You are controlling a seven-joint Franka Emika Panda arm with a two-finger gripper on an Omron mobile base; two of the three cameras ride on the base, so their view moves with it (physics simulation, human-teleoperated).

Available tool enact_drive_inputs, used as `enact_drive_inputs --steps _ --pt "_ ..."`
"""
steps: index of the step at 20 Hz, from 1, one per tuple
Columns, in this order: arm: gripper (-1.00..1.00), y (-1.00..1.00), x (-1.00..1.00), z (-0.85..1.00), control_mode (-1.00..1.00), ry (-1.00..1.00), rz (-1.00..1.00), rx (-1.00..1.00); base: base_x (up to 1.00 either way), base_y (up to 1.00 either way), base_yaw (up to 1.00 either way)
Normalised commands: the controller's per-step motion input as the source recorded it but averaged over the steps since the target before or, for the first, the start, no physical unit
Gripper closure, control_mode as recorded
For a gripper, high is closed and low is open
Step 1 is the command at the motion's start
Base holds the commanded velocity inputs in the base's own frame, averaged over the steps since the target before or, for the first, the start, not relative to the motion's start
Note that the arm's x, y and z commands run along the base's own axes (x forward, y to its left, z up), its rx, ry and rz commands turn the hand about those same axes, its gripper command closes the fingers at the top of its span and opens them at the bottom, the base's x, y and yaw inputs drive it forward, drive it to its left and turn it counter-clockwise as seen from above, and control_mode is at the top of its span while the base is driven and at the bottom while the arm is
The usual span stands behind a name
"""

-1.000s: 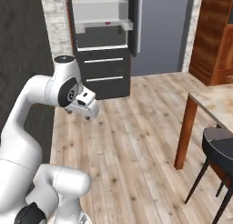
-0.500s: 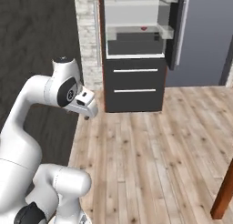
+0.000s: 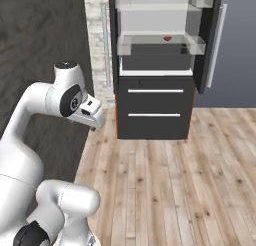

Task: Take the cheese, steak, and lime from the fridge and place them on the plate on the dining counter to create an appetizer plate.

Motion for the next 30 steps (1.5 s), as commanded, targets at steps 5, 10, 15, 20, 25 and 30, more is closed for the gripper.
enact_drive_inputs --steps 5,10,15,20,25,30 --pt "-1.00 0.00 0.00 0.00 1.00 0.00 0.00 0.00 1.00 -0.83 0.04" --pt "-1.00 0.00 0.00 0.00 1.00 0.00 0.00 0.00 1.00 -0.63 0.13" --pt "-1.00 0.00 0.00 0.00 1.00 0.00 0.00 0.00 1.00 -0.08 0.28" --pt "-1.00 0.00 0.00 0.00 1.00 0.00 0.00 0.00 1.00 -0.21 0.29" --pt "-1.00 0.00 0.00 0.00 1.00 0.00 0.00 0.00 1.00 -0.57 0.19" --pt "-1.00 0.00 0.00 0.00 1.00 0.00 0.00 0.00 0.98 -0.48 0.17"
